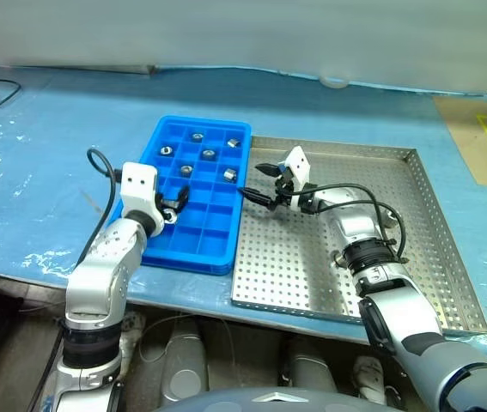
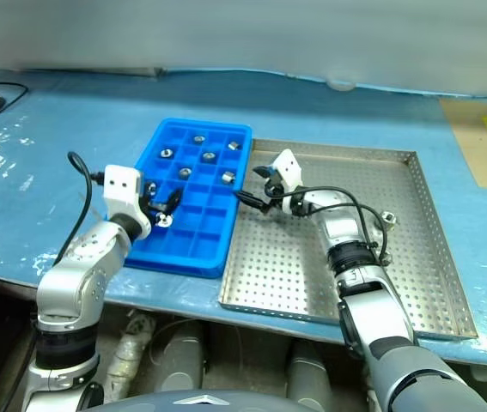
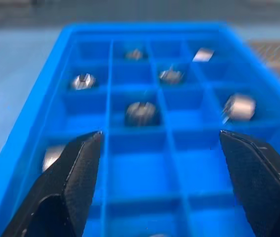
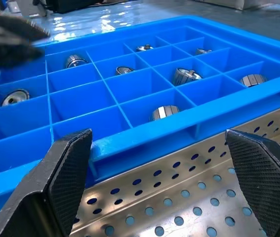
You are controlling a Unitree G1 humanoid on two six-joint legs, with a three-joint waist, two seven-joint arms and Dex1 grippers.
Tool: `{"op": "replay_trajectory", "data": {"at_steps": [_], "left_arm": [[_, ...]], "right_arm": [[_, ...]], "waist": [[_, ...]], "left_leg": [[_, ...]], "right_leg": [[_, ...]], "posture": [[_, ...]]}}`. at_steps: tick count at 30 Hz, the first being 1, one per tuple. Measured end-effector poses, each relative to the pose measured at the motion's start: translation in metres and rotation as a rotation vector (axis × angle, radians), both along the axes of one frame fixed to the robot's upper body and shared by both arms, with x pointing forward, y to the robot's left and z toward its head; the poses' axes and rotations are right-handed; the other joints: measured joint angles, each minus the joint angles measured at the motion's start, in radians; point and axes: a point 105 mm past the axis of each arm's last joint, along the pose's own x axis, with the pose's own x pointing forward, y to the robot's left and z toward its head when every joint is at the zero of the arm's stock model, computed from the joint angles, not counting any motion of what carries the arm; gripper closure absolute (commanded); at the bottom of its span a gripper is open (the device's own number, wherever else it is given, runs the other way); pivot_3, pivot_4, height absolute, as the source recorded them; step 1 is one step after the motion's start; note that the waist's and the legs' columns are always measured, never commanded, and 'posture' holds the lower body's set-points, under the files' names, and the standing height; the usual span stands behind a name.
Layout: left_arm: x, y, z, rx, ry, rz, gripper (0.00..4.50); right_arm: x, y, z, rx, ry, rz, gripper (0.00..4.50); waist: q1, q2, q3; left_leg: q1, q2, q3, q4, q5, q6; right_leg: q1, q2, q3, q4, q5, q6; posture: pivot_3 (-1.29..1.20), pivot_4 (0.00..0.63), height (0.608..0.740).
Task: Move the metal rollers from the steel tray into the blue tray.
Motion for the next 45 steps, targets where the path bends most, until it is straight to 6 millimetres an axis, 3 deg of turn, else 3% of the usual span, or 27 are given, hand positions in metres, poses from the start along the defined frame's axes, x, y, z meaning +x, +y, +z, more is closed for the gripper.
{"op": "replay_trajectory", "data": {"at_steps": [4,6,9,15,22,25,32,37,45], "left_arm": [[0.004,-0.036,0.029,-0.036,-0.124,-0.238,0.49],[0.003,-0.057,0.025,-0.02,-0.114,-0.414,0.49],[0.004,-0.074,0.014,-0.011,-0.082,-0.57,0.49],[-0.006,-0.105,0.002,-0.002,-0.041,-0.847,0.49],[-0.01,-0.121,-0.011,0.006,0.0,-1.01,0.49],[-0.01,-0.124,-0.015,0.014,0.003,-1.035,0.44],[-0.002,-0.123,-0.022,0.042,-0.006,-1.02,0.44],[0.007,-0.116,-0.016,0.018,-0.036,-0.932,0.44],[0.03,-0.065,0.013,-0.051,-0.167,-0.575,0.44]], "right_arm": [[-0.007,-0.013,0.004,-0.003,0.003,-0.012,0.0],[-0.017,-0.029,0.002,-0.016,0.026,-0.025,0.0],[-0.031,-0.054,0.002,-0.032,0.06,-0.058,0.0],[-0.072,-0.083,-0.003,-0.105,0.126,-0.08,0.0],[-0.111,-0.109,-0.022,-0.215,0.244,-0.158,0.0],[-0.115,-0.12,-0.039,-0.27,0.283,-0.225,0.55],[-0.11,-0.114,-0.042,-0.278,0.259,-0.253,2.89],[-0.101,-0.102,-0.029,-0.213,0.232,-0.231,2.9],[-0.054,-0.049,0.047,0.054,0.047,-0.086,2.9]], "waist": [[-0.002,0.0,0.0],[-0.001,0.0,0.0],[-0.014,0.0,0.0],[-0.055,0.001,-0.001],[-0.107,0.001,-0.001],[-0.124,0.001,-0.001],[-0.14,0.001,-0.002],[-0.139,0.001,-0.002],[-0.124,0.001,-0.002]], "left_leg": [[0.001,0.0,0.0,0.0,0.0,0.0],[0.001,0.0,0.0,-0.001,0.0,0.0],[0.001,0.0,0.001,-0.001,0.001,0.0],[0.004,0.0,0.002,-0.002,0.001,-0.001],[0.007,0.0,0.004,-0.003,0.001,-0.001],[0.007,-0.001,0.006,-0.002,0.001,-0.001],[0.007,0.0,0.006,-0.002,0.0,0.0],[0.006,0.0,0.006,-0.002,0.0,0.001],[0.006,0.0,0.006,-0.001,0.0,0.001]], "right_leg": [[0.0,0.0,0.0,0.0,0.0,0.0],[0.0,0.0,0.001,-0.001,0.0,0.0],[0.0,0.001,0.002,-0.001,0.0,0.0],[0.001,0.001,0.003,-0.001,0.0,0.0],[0.002,0.001,0.006,-0.001,0.0,0.001],[0.001,0.001,0.007,-0.002,-0.001,0.002],[0.001,0.001,0.007,-0.002,0.0,0.001],[0.0,0.001,0.007,-0.002,0.0,0.001],[0.0,0.0,0.006,0.002,0.0,0.0]], "posture": [[0.1,0.15,0.74],[0.06,0.15,0.74],[-0.02,0.15,0.74],[-0.15,0.15,0.74],[-0.26,0.15,0.74],[-0.28,0.15,0.74],[-0.27,0.15,0.74],[-0.19,0.15,0.74],[0.05,0.15,0.74]]}}
